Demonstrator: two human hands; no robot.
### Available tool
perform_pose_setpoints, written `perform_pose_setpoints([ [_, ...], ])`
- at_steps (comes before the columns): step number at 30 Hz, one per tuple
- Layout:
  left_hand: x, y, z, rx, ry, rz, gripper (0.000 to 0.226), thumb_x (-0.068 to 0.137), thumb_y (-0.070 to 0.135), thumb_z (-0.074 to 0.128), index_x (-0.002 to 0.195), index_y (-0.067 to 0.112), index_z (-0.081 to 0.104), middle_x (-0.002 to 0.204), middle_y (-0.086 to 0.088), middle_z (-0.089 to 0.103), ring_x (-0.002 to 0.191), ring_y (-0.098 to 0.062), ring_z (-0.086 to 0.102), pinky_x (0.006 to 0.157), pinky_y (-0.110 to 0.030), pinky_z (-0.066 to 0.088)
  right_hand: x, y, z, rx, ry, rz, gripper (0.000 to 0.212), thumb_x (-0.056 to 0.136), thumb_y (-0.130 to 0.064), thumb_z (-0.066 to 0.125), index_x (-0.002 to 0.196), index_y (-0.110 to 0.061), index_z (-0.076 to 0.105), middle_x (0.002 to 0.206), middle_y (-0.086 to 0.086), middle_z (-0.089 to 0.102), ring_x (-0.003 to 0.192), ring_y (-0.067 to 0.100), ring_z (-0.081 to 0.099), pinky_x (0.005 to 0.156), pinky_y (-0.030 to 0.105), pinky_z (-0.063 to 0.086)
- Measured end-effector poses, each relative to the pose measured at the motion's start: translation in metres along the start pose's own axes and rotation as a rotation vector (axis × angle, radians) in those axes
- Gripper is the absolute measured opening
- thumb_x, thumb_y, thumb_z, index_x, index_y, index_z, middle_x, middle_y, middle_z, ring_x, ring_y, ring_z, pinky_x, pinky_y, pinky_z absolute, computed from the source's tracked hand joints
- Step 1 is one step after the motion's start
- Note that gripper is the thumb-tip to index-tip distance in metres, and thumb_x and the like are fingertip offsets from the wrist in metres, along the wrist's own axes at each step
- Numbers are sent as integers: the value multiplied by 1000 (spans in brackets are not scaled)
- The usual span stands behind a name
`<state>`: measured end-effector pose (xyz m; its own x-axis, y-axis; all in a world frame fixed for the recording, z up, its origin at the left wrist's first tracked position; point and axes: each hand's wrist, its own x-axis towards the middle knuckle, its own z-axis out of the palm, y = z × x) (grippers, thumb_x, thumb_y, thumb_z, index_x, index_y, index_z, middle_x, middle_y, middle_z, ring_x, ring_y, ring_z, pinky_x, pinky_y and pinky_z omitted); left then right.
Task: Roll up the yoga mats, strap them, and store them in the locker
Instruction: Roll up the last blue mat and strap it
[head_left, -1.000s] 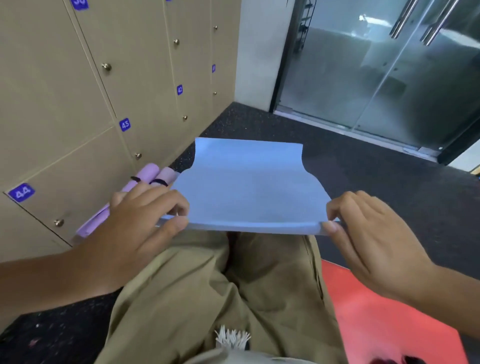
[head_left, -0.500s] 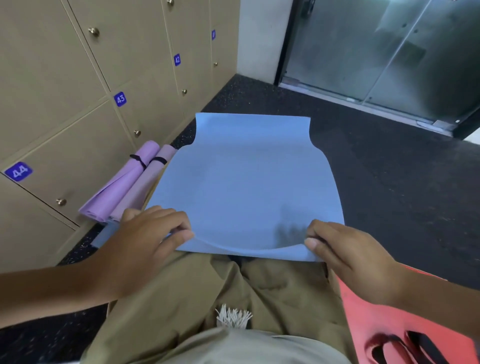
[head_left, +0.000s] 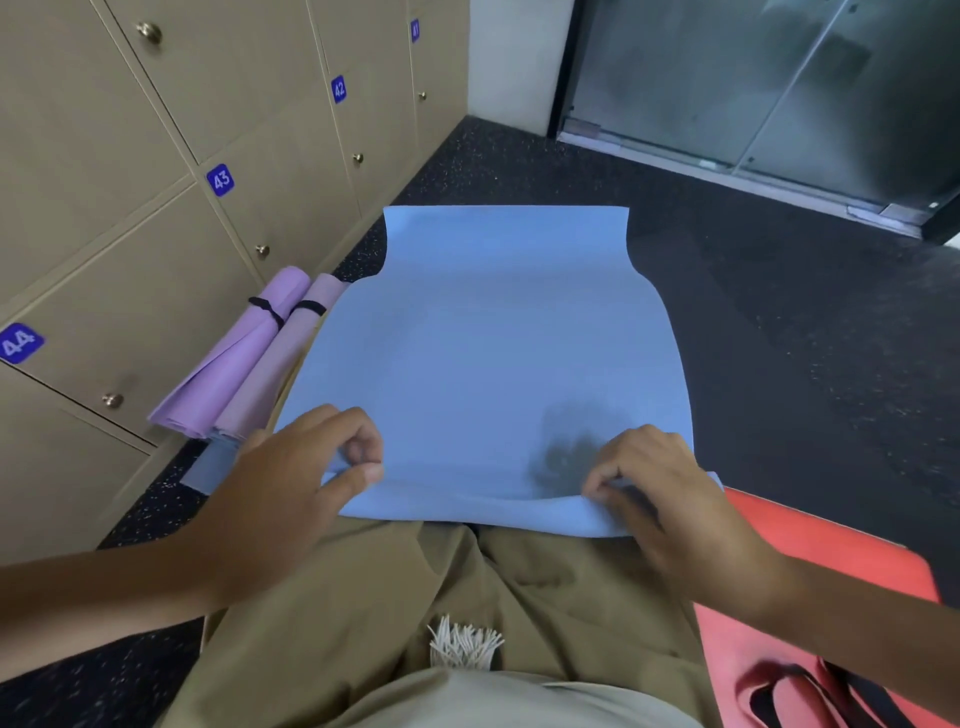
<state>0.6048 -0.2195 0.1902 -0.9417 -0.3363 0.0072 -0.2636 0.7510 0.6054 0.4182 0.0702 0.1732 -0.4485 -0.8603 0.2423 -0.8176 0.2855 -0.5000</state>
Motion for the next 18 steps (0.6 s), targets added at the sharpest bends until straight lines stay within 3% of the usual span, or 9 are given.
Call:
perform_pose_setpoints([
  [2, 3, 3, 1, 1, -3, 28, 10, 85, 36, 56, 91, 44, 53, 102, 15, 59, 92, -1, 55, 91, -37, 35, -5, 7, 5, -52, 42, -145, 25, 105, -12, 38, 103, -28, 57, 101, -15, 55, 90, 13, 52, 82, 33, 39],
  [4, 4, 5, 0, -6, -31, 70, 15, 87, 33, 56, 90, 47, 53, 103, 15, 58, 94, 2, 54, 94, -26, 30, -9, 14, 5, -89, 60, -259, 32, 109, -14, 27, 114, -25, 57, 108, -9, 54, 92, 18, 53, 83, 33, 40],
  [6, 3, 4, 0, -9, -45, 105, 18, 89, 32, 55, 89, 49, 52, 101, 14, 59, 94, 1, 53, 91, -14, 26, -12, 20, 3, -180, 52, -376, 33, 108, -9, 30, 121, -22, 57, 110, -4, 52, 92, 22, 52, 85, 31, 38],
  [8, 2, 3, -1, 0, -61, 133, 13, 91, 37, 51, 89, 50, 51, 100, 15, 59, 93, 0, 53, 89, -11, 25, -12, 24, 3, -237, 29, -427, 31, 107, -10, 37, 126, -23, 57, 111, -2, 50, 93, 23, 51, 88, 30, 35],
  [10, 3, -2, -1, 88, -25, 220, 11, 93, 37, 46, 90, 47, 50, 97, 16, 59, 90, -2, 53, 90, -20, 30, -10, 26, 4, -222, 35, -427, 27, 107, -13, 42, 127, -23, 58, 114, 0, 51, 94, 25, 52, 87, 31, 38],
  [12, 2, -12, 1, 249, 71, 389, 26, 91, 14, 50, 93, 40, 50, 95, 17, 53, 85, -6, 46, 83, -33, 32, -7, 24, 5, -202, 49, -422, 21, 108, -20, 49, 124, -22, 62, 116, 2, 54, 93, 26, 56, 86, 33, 42],
  [14, -3, -23, 4, 429, 115, 626, 47, 78, -10, 45, 101, 30, 52, 99, 11, 46, 84, -17, 41, 78, -32, 27, -6, 22, 6, -157, 37, -379, 24, 109, -26, 50, 121, -19, 69, 112, 4, 58, 92, 26, 59, 83, 34, 47],
  [18, -8, -31, 4, 526, 50, 758, 57, 77, -15, 35, 117, 22, 53, 111, 1, 47, 84, -21, 40, 84, -33, 20, 2, 20, 1, 52, -52, -186, 26, 106, -29, 55, 112, -15, 76, 96, -2, 65, 91, 21, 59, 79, 34, 49],
])
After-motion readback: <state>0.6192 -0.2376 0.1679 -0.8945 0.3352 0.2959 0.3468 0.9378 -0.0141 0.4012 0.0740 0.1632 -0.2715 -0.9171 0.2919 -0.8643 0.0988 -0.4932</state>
